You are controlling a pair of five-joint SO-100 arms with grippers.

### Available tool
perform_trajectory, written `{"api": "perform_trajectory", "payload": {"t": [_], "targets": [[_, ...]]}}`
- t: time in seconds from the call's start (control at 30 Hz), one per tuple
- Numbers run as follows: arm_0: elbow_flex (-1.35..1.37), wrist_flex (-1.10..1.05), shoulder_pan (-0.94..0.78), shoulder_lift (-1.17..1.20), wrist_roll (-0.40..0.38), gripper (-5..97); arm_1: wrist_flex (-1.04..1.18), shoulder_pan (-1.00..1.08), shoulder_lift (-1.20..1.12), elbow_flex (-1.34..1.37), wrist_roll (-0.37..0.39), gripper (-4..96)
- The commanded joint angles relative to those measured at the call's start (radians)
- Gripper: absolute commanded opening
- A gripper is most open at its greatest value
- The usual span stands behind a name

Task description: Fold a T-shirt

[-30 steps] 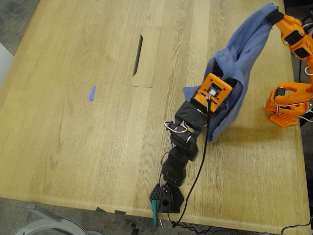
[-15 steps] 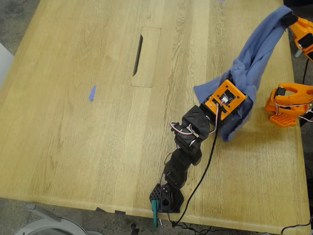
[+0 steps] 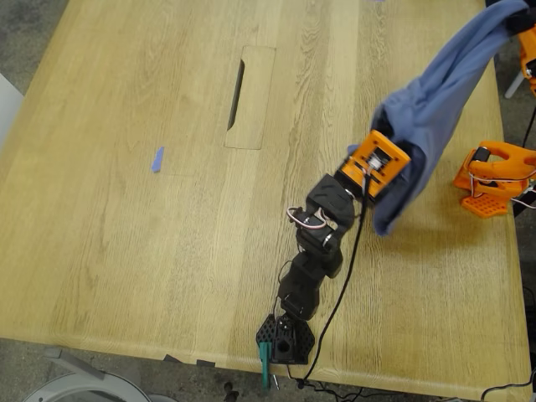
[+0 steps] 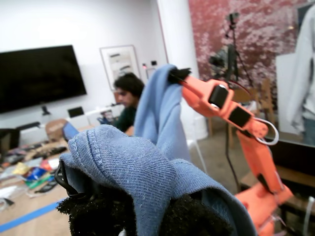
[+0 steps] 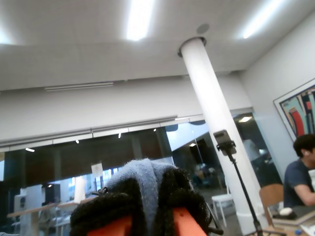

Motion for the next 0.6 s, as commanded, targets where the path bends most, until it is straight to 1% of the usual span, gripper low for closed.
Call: {"api": "perform_trajectory", "payload": {"t": [0.0, 0.1, 0.27, 0.47, 0.57], "targets": [[0.003, -0.127, -0.091, 0.215, -0.006, 0, -0.097, 0.055, -0.023, -0.052, 0.008, 0.0], [0.034, -0.199, -0.158, 0.233, -0.009, 0, -0.187, 0.083, -0.064, -0.052, 0.011, 0.0], [0.035, -0.253, -0.25, 0.253, -0.011, 0, -0.293, 0.104, -0.124, -0.054, 0.005, 0.0], [0.035, -0.296, -0.342, 0.279, -0.008, 0, -0.367, 0.098, -0.225, -0.11, -0.009, 0.0], [0.034, -0.322, -0.377, 0.284, -0.006, 0, -0.377, 0.061, -0.25, -0.118, -0.029, 0.0]]}}
